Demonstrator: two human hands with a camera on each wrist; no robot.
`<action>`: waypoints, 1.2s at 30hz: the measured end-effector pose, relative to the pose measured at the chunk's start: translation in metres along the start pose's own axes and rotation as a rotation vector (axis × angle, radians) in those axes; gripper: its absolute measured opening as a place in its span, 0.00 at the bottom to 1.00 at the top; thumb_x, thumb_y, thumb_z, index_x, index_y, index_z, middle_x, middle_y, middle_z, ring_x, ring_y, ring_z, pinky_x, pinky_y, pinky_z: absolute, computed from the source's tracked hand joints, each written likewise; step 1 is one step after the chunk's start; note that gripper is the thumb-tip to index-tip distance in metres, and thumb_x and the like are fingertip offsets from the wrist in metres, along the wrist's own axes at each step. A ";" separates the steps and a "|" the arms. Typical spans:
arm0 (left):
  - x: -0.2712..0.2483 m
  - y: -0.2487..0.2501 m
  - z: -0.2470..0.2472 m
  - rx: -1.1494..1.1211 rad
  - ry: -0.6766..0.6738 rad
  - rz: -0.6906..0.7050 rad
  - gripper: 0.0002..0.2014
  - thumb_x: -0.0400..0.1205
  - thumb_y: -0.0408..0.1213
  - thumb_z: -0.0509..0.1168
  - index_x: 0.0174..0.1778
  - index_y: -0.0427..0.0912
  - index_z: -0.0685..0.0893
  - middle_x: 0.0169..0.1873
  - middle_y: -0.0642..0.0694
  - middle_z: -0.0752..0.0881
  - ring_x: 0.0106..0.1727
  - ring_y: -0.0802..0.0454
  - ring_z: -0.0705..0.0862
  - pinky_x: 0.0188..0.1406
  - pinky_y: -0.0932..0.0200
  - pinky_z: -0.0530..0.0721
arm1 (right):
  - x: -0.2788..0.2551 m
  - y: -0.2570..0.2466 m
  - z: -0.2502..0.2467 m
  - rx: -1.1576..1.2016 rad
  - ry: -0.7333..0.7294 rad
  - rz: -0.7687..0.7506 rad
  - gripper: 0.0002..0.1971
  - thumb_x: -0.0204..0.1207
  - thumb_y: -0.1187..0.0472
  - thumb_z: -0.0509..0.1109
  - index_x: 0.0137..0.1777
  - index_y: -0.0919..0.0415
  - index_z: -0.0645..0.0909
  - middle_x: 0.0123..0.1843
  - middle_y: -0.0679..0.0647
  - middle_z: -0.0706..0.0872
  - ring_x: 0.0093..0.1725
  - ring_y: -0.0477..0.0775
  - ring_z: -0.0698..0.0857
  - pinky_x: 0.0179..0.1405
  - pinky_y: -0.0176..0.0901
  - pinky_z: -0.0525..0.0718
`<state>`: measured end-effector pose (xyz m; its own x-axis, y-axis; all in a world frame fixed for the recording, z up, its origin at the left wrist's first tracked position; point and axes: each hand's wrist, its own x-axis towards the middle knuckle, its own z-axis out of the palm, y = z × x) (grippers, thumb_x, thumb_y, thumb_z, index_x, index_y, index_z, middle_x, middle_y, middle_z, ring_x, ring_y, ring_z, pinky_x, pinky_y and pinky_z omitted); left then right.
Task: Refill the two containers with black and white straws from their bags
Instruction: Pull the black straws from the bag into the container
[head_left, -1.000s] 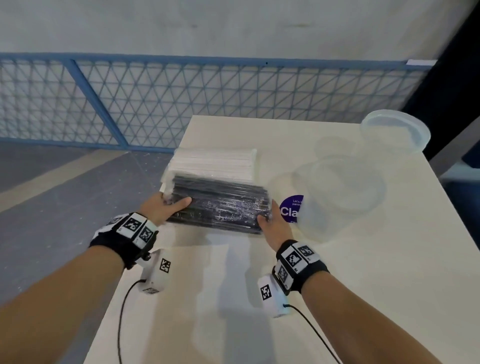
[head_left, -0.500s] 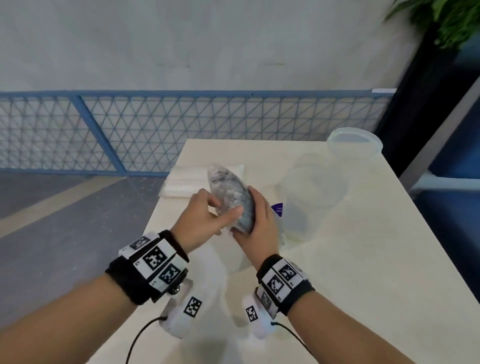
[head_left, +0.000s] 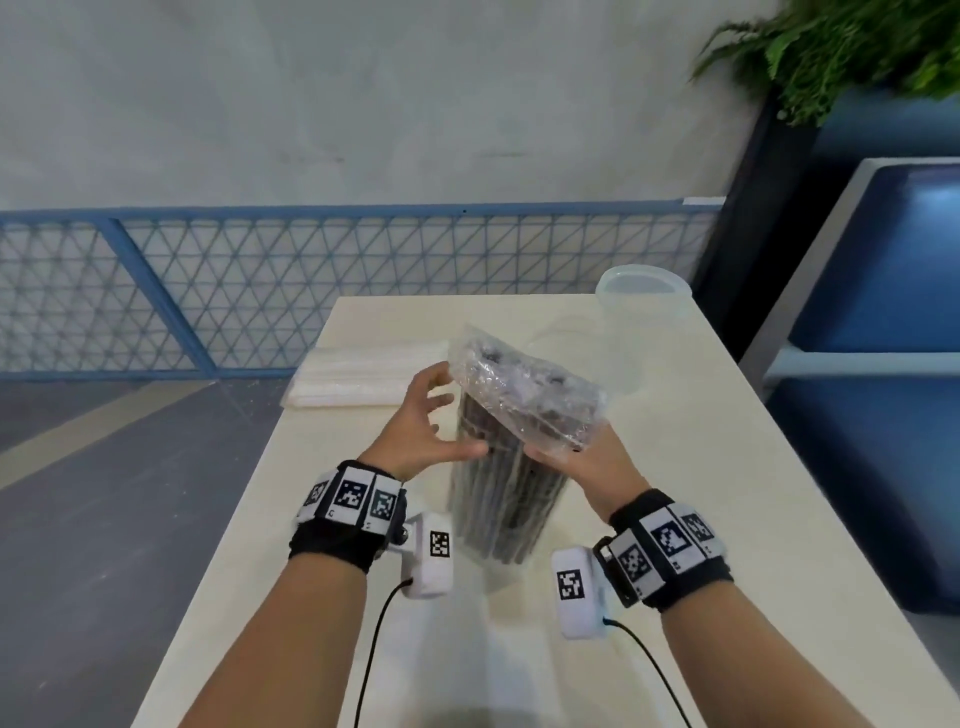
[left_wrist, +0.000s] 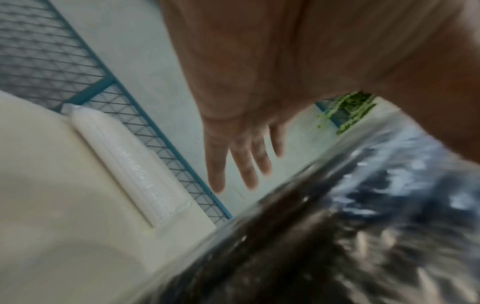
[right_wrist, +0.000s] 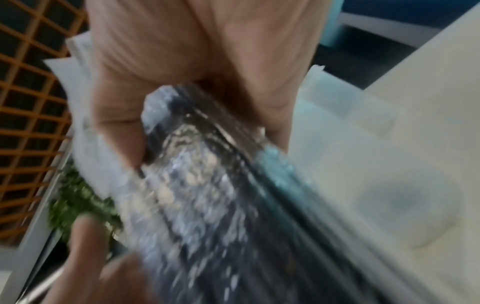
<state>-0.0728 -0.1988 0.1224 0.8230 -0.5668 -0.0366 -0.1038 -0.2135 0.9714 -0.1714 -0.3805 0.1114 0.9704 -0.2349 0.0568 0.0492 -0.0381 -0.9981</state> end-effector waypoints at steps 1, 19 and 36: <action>-0.001 -0.001 0.001 -0.028 -0.102 -0.025 0.55 0.40 0.58 0.82 0.66 0.56 0.68 0.67 0.56 0.72 0.65 0.61 0.74 0.66 0.53 0.71 | -0.002 0.002 -0.006 0.045 -0.054 0.019 0.29 0.58 0.62 0.83 0.61 0.53 0.81 0.58 0.47 0.88 0.57 0.41 0.86 0.53 0.32 0.83; -0.004 -0.014 0.024 0.025 -0.037 -0.063 0.32 0.57 0.42 0.83 0.55 0.53 0.78 0.52 0.53 0.87 0.56 0.56 0.85 0.60 0.54 0.82 | -0.004 -0.026 -0.022 -0.682 0.359 -0.611 0.02 0.71 0.60 0.73 0.41 0.52 0.86 0.55 0.47 0.80 0.47 0.45 0.74 0.50 0.27 0.70; -0.013 -0.010 0.023 0.064 -0.211 -0.018 0.33 0.62 0.34 0.81 0.60 0.57 0.74 0.56 0.58 0.85 0.58 0.67 0.83 0.58 0.66 0.80 | 0.039 -0.053 -0.055 -0.674 0.474 -0.203 0.07 0.70 0.57 0.75 0.47 0.54 0.82 0.47 0.46 0.82 0.44 0.42 0.77 0.47 0.37 0.77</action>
<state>-0.0952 -0.2077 0.1078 0.6903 -0.7154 -0.1084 -0.1315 -0.2713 0.9535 -0.1496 -0.4407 0.1684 0.7487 -0.5374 0.3881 -0.0859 -0.6591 -0.7471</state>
